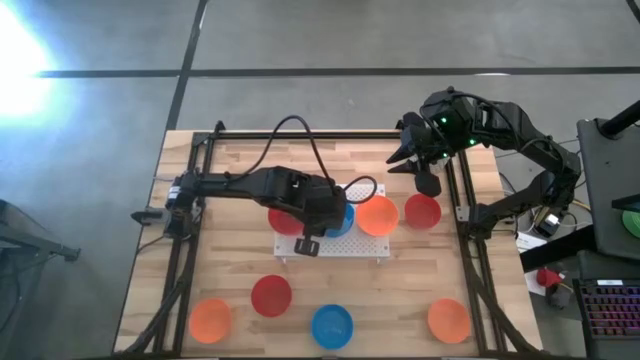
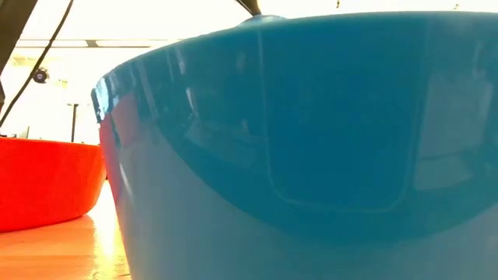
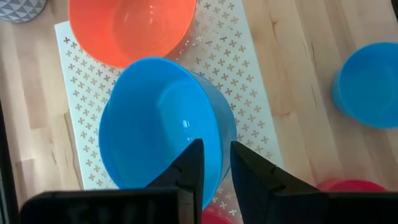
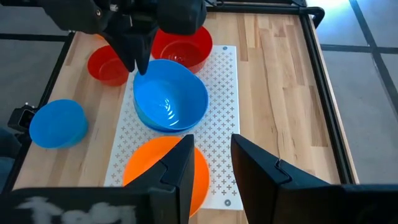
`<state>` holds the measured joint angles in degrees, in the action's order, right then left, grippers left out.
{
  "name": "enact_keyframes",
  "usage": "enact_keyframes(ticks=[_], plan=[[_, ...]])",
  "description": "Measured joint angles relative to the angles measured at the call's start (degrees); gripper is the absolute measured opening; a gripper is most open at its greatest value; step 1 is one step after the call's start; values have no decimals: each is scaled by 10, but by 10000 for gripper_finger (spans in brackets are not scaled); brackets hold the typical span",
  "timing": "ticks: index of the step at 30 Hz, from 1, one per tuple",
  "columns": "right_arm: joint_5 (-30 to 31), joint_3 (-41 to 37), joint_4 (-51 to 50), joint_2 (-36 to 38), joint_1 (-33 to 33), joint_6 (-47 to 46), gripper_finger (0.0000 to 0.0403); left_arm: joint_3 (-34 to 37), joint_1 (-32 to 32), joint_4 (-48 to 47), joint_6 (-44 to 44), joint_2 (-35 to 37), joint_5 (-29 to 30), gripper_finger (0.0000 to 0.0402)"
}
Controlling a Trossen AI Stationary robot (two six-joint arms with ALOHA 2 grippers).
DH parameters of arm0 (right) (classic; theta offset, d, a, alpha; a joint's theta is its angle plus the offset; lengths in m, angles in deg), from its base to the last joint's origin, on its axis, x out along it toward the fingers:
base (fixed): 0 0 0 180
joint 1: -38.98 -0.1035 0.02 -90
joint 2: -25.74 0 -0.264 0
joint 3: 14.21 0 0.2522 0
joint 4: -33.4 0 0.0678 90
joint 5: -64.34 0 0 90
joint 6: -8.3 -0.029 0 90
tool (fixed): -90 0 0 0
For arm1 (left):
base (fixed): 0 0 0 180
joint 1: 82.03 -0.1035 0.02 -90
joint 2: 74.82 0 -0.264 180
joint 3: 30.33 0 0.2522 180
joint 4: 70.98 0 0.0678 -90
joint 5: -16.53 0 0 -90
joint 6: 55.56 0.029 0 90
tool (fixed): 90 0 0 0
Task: Pick & Place Mini bowls
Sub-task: Stack the top blue bowl on the blue bowl on the shelf
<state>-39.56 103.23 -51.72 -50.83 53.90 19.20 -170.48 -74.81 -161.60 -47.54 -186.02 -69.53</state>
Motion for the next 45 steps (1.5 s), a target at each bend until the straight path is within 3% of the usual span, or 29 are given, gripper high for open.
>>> enact_keyframes(ticks=[15, 21, 24, 45], plan=[[0, 0, 0, 0, 0, 1, 100, 49, 0, 22, -16, -2, -13, 69], [0, 0, 0, 0, 0, 1, 100, 48, 0, 23, -6, -1, -15, 10], [0, 0, 0, 0, 0, 2, 100, 46, 0, 23, -2, -1, -19, 4], [4, 0, 0, 0, 0, 2, 100, 49, 0, 10, -1, -2, -12, 5]])
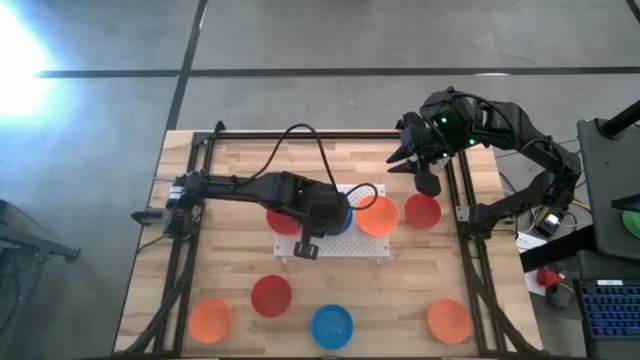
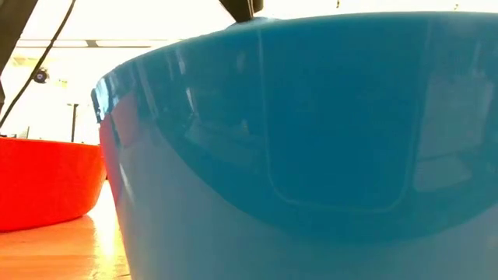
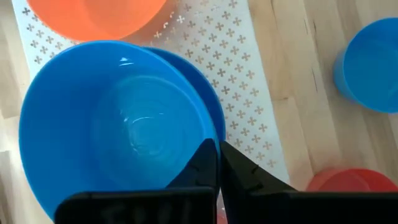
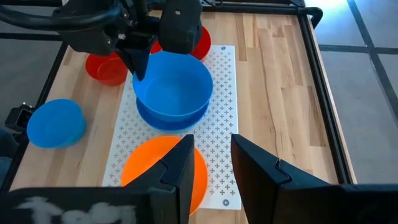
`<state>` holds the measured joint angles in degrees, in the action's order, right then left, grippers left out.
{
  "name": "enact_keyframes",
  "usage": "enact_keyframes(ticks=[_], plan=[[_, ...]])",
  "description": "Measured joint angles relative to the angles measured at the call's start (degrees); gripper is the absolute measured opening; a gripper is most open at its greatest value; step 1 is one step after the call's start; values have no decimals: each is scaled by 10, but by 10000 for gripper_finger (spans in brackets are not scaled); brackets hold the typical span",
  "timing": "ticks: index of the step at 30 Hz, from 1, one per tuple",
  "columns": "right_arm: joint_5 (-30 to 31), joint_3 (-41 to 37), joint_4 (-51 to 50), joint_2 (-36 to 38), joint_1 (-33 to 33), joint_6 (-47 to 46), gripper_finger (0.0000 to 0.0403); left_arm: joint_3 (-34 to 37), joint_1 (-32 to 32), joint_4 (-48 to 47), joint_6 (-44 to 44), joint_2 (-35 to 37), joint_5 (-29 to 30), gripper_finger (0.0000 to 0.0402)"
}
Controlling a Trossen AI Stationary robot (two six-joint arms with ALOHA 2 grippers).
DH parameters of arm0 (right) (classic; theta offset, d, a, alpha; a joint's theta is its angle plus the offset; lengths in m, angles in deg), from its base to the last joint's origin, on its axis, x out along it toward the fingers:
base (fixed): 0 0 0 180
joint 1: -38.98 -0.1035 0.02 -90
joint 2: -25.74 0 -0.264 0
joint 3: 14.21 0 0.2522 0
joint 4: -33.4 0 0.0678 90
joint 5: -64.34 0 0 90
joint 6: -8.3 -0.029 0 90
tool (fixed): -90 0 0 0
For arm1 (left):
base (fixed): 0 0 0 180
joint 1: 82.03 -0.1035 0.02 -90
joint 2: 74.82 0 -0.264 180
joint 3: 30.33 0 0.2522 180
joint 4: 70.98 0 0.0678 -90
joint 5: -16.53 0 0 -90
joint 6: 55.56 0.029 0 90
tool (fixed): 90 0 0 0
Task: Pick & Place Mini bowls
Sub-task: Stack the top blue bowl on the blue bowl on the shelf
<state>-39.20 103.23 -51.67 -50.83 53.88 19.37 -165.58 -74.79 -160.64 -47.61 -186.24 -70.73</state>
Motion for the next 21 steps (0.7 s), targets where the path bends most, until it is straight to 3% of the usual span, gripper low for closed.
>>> enact_keyframes(ticks=[12, 21], plan=[[0, 0, 0, 0, 0, -1, 100, -1, 0, 8, 4, 1, 4, 55], [1, 0, 0, 0, 0, -1, 100, -53, 0, 6, 5, 1, 4, 60]])
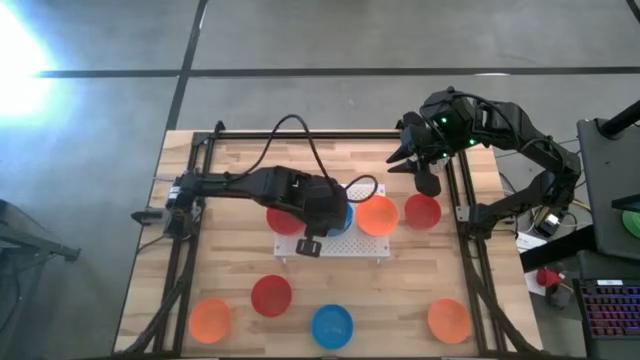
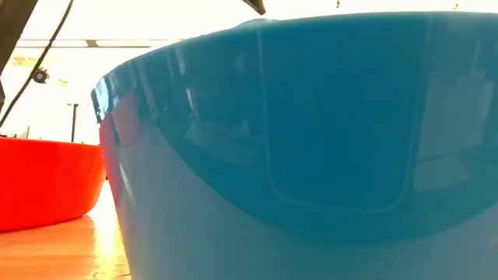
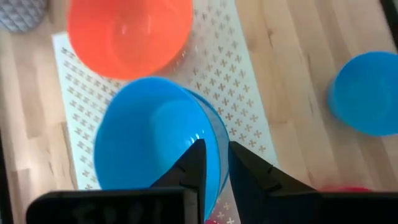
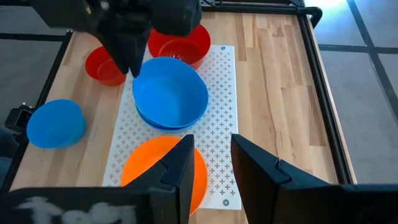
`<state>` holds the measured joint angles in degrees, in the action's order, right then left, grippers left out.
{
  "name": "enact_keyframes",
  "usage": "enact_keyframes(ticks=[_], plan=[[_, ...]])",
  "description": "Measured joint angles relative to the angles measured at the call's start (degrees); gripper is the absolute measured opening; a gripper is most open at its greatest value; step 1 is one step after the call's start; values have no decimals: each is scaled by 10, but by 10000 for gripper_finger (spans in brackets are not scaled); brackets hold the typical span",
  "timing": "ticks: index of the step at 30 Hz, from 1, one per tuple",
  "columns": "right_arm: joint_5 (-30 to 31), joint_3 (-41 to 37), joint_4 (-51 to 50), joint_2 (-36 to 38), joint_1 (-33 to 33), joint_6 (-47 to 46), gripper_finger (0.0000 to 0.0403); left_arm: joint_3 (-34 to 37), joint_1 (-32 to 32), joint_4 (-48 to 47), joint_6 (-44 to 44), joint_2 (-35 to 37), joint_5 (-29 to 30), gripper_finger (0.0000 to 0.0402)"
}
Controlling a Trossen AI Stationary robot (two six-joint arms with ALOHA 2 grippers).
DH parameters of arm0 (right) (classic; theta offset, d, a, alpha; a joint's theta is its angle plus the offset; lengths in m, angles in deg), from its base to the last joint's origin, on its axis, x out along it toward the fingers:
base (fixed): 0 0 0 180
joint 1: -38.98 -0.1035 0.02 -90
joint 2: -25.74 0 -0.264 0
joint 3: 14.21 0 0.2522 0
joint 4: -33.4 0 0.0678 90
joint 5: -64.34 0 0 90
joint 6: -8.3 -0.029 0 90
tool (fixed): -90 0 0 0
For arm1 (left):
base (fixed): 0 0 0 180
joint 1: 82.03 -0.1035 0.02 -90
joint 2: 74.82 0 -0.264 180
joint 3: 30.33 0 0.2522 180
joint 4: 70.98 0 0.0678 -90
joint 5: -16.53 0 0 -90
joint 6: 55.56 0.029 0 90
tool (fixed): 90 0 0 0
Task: Pick & Place Mini bowls
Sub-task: Stack the top blue bowl on the blue bowl on the shelf
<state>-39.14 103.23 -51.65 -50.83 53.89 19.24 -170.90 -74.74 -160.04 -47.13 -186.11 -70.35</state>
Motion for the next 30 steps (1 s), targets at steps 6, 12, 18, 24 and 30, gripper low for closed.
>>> enact_keyframes(ticks=[6, 12, 18, 24, 30], plan=[[0, 0, 0, 0, 0, 0, 100, -30, 0, 0, -2, 2, 0, 60], [0, 0, 0, 0, 0, 0, 100, -6, 0, -5, -3, 1, -9, 22], [0, 0, 0, 0, 0, 0, 100, -4, 0, -7, 0, 1, -10, 1], [0, 0, 0, 0, 0, 0, 100, 5, 0, -6, 1, 1, -21, 0], [0, 0, 0, 0, 0, 0, 100, 49, -3, -7, -5, 1, -29, 0]])
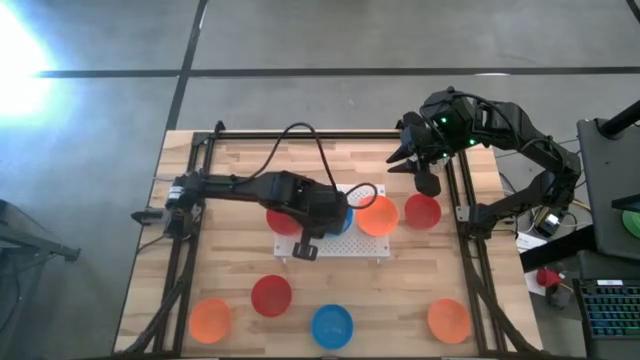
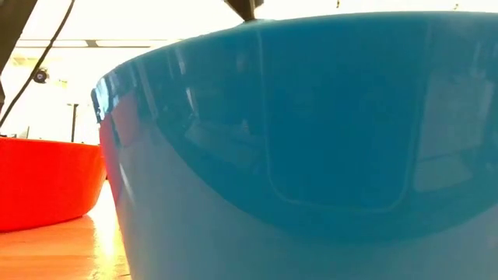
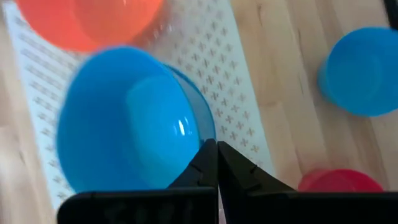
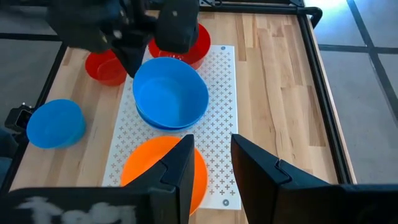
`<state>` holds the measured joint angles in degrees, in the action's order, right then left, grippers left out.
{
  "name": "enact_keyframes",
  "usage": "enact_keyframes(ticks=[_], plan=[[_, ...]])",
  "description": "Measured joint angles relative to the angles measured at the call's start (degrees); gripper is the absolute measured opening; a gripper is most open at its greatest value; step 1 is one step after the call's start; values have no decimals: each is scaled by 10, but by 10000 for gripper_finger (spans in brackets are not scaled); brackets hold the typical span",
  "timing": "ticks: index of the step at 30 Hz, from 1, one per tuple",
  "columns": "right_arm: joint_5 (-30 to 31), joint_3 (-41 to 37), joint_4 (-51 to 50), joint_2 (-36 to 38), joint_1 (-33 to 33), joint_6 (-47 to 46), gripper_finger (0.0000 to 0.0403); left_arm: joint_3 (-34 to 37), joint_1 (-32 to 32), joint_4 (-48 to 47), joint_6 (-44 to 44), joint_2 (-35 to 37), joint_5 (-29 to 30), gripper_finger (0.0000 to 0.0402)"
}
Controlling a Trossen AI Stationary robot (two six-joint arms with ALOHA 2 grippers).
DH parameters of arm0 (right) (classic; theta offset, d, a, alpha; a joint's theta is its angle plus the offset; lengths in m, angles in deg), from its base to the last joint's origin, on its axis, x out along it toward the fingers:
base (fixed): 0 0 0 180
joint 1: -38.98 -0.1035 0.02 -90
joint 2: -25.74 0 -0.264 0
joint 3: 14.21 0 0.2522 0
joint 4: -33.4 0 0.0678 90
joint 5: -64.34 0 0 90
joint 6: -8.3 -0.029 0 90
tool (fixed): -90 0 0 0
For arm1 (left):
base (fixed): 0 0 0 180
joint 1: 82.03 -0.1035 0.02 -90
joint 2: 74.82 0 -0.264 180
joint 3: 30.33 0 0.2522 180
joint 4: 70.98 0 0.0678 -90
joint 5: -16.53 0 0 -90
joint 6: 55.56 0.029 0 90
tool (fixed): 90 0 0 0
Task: Pick & Place Mini bowls
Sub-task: Stack the top blue bowl on the blue bowl on the shelf, then stack the top red bowl on the red bowl on the shelf
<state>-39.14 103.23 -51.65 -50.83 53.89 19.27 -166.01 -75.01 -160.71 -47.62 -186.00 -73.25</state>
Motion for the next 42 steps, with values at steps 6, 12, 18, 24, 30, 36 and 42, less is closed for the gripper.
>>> enact_keyframes(ticks=[6, 12, 18, 24, 30, 36, 42], plan=[[0, 0, 0, 0, 0, -7, 100, 9, -1, -1, -4, 2, -12, 0], [0, 0, 0, 0, 0, -9, 100, -24, -1, 3, -9, 22, -12, 0], [0, 0, 0, 0, 0, -7, 100, -22, -2, 9, -7, 27, 9, 0], [0, 0, 0, 0, 0, -5, 100, 29, -3, 15, -8, 24, 9, 0], [0, 0, 0, 0, 0, -5, 100, 37, -3, 11, -13, 24, 9, 0], [0, 0, 0, 0, 0, -5, 100, -22, -3, 9, -13, 29, 17, 0], [0, 0, -1, 1, 0, -8, 100, -83, -3, -9, -32, 54, 77, 0]])
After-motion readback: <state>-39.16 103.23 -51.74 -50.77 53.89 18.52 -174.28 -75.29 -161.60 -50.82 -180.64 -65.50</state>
